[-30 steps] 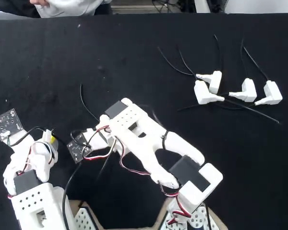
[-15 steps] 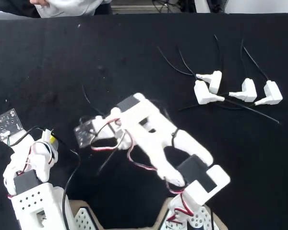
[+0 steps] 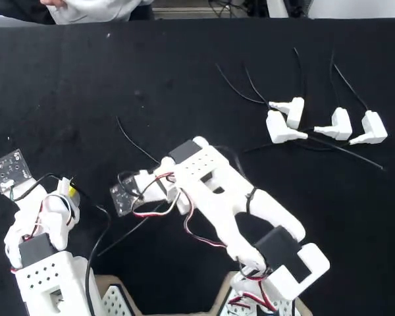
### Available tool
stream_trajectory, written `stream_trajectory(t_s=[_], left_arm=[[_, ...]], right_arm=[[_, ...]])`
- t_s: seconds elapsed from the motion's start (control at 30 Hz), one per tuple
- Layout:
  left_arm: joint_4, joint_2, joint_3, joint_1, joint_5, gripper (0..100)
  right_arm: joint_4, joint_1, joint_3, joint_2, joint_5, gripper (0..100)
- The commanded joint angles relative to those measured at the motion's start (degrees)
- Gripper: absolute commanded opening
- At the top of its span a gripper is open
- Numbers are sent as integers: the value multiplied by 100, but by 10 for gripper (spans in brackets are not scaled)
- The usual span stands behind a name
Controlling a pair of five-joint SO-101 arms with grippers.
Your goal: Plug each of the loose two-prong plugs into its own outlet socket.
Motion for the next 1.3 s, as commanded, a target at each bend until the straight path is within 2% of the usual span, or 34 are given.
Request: stream_trajectory(t_s=[0.0, 0.1, 0.23, 0.33, 0.43, 0.6, 0.7, 0.83, 0.93, 1.03, 1.17, 1.27], left_arm=[[-79, -70, -435, -22, 79, 231], [-79, -70, -435, -22, 79, 231], [-79, -70, -435, -22, 79, 231], [-79, -70, -426, -22, 79, 231], [-79, -70, -426, -13, 79, 231], [-79, -70, -426, -13, 79, 231], [-79, -70, -426, -13, 79, 231], [-79, -70, -435, -13, 79, 231], [-79, -70, -435, -13, 79, 231], [-79, -70, -426, -13, 79, 231], [-79, -70, -418, -13, 97, 231], [-79, -70, -409, -13, 97, 231]], right_arm=[[-79, -62, -4, -295, 387, 251], [-123, -44, 66, -215, 466, 251], [-747, 0, 268, 224, 440, 241], [-1029, 141, 171, 444, 264, 155], [-1073, 325, -40, 356, -369, 13], [-1081, 1134, -497, -189, -1319, 11], [-1081, 1653, -796, -444, -2207, 11], [-1222, 2347, -1235, -303, -3393, 11], [-1380, 2769, -1701, 215, -3877, 11], [-1292, 3007, -2501, 901, -4079, 10], [-563, 3059, -3758, 1903, -4387, 10], [18, 3121, -4646, 2598, -3587, 10]])
